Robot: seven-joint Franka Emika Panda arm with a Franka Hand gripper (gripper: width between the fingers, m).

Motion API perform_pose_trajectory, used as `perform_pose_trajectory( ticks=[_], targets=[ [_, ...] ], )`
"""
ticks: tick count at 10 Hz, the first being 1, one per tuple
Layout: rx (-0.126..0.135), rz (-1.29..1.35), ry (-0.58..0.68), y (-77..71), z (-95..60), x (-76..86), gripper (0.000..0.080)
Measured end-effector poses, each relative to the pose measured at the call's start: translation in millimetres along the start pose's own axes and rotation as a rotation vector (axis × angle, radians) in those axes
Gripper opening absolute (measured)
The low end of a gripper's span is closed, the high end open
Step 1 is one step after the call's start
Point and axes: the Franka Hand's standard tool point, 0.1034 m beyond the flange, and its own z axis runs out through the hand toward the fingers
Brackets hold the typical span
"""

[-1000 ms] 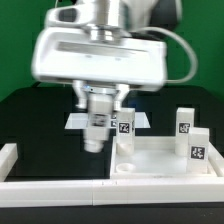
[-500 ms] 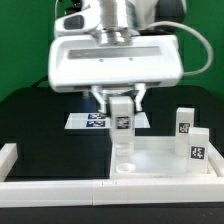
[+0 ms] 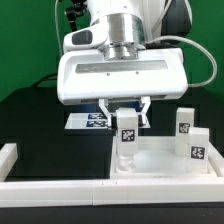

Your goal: Assemble square table

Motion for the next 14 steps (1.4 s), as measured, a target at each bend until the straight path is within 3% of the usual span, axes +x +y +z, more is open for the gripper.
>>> perform_pose_trajectory(
  ticks=[7,10,13,14],
  targets=[
    [0.001,0.006,-0.01,-4.3,17.4,-16.4,0.0291],
    [-0.044,0.06,0.019,-6.9,18.9,-15.2,0.0291],
    [-0.035,0.053,-0.009,-7.5,20.4,-17.1,0.0292],
    [-0.035,0.054,-0.009,-7.5,20.5,-17.3,0.0482]
  ],
)
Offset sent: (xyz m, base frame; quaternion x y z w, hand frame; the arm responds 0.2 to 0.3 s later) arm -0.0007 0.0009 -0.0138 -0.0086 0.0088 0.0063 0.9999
